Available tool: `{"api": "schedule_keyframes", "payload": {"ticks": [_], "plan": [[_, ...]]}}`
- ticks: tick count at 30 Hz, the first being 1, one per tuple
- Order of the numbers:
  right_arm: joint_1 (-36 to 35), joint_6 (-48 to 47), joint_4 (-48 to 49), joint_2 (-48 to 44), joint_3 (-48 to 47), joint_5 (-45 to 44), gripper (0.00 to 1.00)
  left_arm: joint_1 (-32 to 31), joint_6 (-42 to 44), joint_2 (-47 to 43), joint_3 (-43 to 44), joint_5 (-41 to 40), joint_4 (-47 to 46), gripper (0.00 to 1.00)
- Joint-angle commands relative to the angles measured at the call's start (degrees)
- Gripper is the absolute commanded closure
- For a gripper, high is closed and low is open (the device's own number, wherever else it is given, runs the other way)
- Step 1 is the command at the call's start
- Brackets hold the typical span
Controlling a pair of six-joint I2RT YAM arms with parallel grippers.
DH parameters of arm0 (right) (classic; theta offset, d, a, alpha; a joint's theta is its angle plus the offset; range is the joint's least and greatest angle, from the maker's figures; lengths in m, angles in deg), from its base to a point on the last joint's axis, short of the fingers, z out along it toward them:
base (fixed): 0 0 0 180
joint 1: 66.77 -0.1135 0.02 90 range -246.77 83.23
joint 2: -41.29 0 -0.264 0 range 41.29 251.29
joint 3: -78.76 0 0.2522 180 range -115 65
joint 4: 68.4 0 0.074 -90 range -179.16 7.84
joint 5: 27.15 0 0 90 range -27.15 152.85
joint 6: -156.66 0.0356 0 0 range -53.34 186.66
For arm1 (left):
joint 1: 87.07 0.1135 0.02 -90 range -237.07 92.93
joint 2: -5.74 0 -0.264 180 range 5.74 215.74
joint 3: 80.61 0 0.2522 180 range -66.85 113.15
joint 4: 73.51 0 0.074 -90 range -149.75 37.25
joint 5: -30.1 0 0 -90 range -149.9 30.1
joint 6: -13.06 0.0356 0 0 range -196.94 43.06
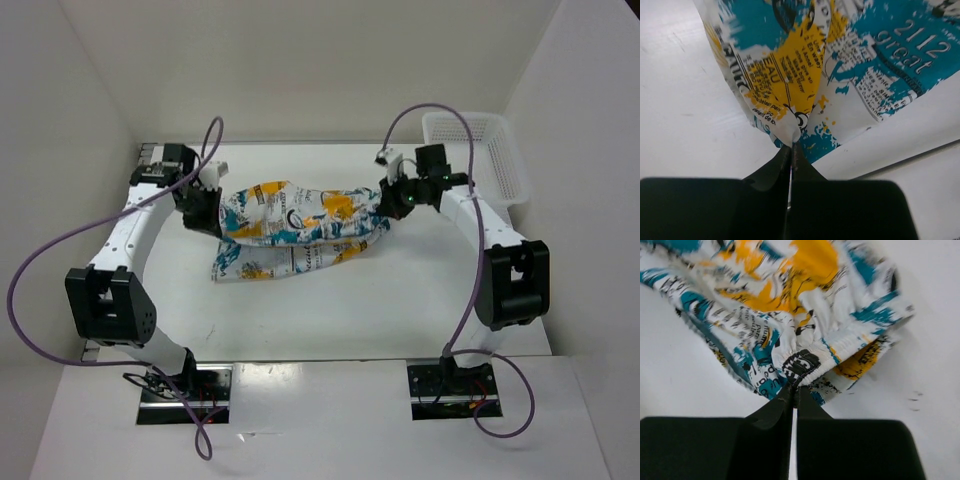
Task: Fold and stack the shorts
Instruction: Fold the shorts
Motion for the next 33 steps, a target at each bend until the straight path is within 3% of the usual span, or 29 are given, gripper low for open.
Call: {"api": "schedule_keyframes", "payload": {"ticks": [1, 10, 13, 15, 16, 17, 18, 19, 23, 26, 28, 32, 33], "plan": [[-4.6, -8.2, -1.9, -3.8, 6.5, -5.5, 1.0, 0.0, 0.2, -1.4, -7.2, -1.5, -4.3, 1.0], [-5.1, -6.3, 7.9, -6.7, 16.1, -16.3, 1.0, -1.0, 0.2, -5.6, -24.8, -8.9, -12.5, 1.0], [-5.1, -5.2, 9.2, -6.7, 16.6, -19.2, 0.96, -1.5, 0.2, -5.6, -25.9, -8.9, -13.1, 1.0], [-5.1, -5.2, 10.0, -6.7, 16.6, -20.2, 0.91, -2.1, 0.2, -5.6, -26.5, -8.3, -13.1, 0.94], [-5.1, -5.2, 10.0, -6.1, 16.6, -20.7, 0.87, -2.1, 0.2, -5.6, -26.5, -8.3, -13.1, 0.88], [-5.1, -5.2, 10.0, -6.1, 16.6, -20.8, 0.58, -2.1, 0.2, -5.6, -26.5, -8.3, -12.5, 0.7], [-5.1, -5.9, 10.0, -6.1, 16.1, -20.8, 0.39, -2.6, 0.2, -5.6, -26.5, -8.3, -11.9, 0.63], [-5.1, -7.5, 9.1, -6.1, 16.1, -20.8, 0.27, -2.6, 0.2, -5.6, -25.8, -7.8, -10.3, 0.6], [-5.1, -12.0, 5.5, -9.0, 11.8, -27.4, 0.09, -2.6, 0.2, -9.4, -23.8, -11.0, -5.6, 0.55], [-5.1, -12.7, 4.9, -10.5, 6.9, -30.5, 0.09, -2.6, 0.2, -13.9, -19.0, -13.0, -5.0, 0.52], [-5.1, -10.2, 4.9, -10.5, 2.6, -28.4, 0.09, -2.6, 0.2, -11.7, -14.4, -10.8, -6.6, 0.49], [-11.0, -3.2, 6.1, -4.7, -3.5, -23.6, 0.33, -4.6, 0.2, 0.3, -5.6, -8.5, -8.2, 0.49], [-12.5, -2.3, 6.6, -3.6, -3.5, -23.6, 0.54, -5.3, 0.2, 1.9, -5.6, -8.5, -9.6, 0.51]]}}
